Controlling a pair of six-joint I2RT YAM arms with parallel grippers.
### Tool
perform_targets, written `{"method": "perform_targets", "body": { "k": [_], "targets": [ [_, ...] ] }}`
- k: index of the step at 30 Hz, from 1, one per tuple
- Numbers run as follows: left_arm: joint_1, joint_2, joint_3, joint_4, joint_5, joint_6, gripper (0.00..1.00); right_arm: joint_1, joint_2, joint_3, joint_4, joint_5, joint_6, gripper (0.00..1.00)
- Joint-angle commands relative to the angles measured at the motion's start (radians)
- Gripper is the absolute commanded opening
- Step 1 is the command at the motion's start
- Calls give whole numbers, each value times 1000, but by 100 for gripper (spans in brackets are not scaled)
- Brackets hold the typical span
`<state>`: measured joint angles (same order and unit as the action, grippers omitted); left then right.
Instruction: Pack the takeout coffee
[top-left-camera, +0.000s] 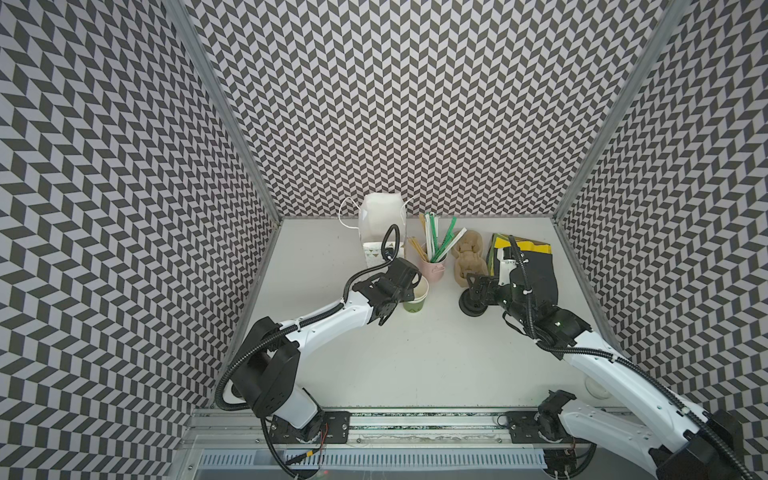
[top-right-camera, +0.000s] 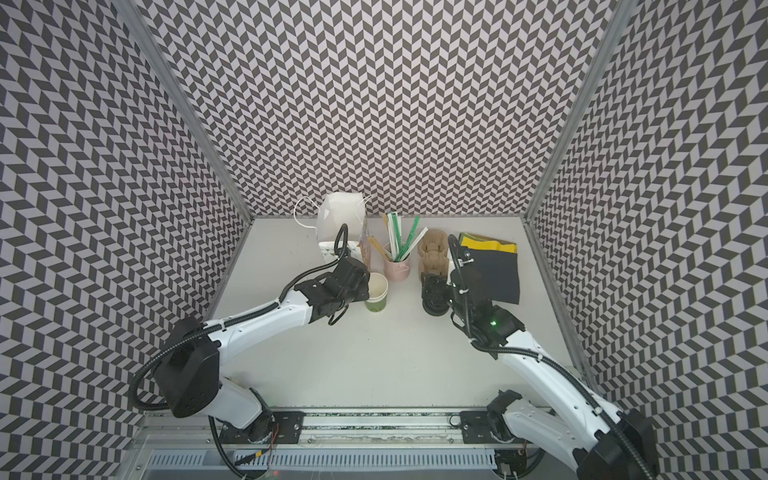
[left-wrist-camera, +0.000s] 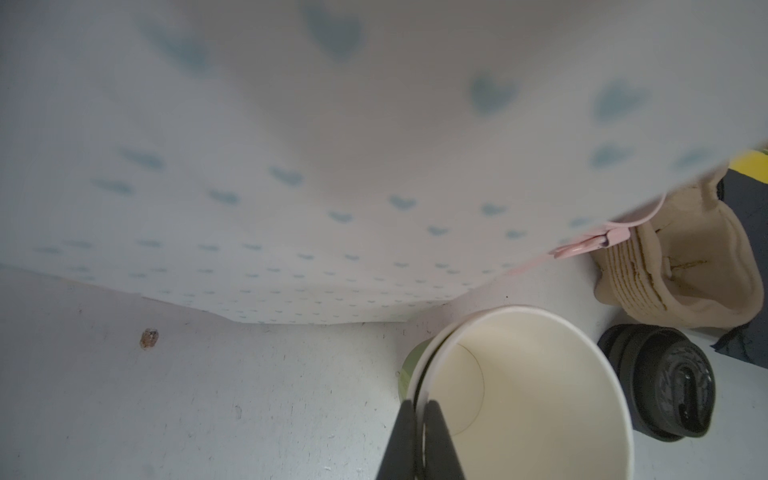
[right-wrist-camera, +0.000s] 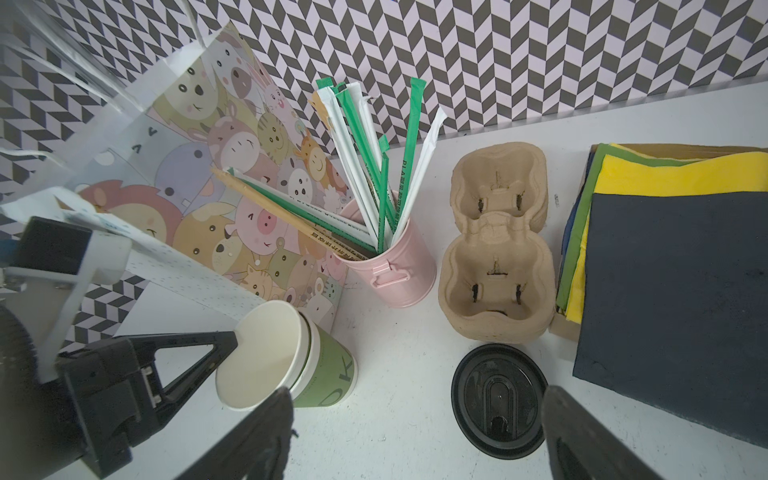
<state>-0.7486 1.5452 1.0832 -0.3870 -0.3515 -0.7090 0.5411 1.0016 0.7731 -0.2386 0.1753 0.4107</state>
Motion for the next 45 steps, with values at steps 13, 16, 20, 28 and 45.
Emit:
{"method": "perform_targets", "body": {
  "k": [13,16,20,28,45],
  "targets": [
    [-12,-72,52,-15,43,-24,0,8,19,-5,58,-109,-12,92],
    [-12,-82,55,-19,52,-32,0,8,35,-6,70,-161,-5,92],
    [-12,-95,47,-20,44,-37,0,8,47,-45,134,-267,44,92],
    [-14,-110,25,-3,64,-55,0,31,148,-171,418,-513,232,91],
    [-13,-133,-26,2,65,-60,0,92,322,-202,620,-485,330,91]
  ]
}}
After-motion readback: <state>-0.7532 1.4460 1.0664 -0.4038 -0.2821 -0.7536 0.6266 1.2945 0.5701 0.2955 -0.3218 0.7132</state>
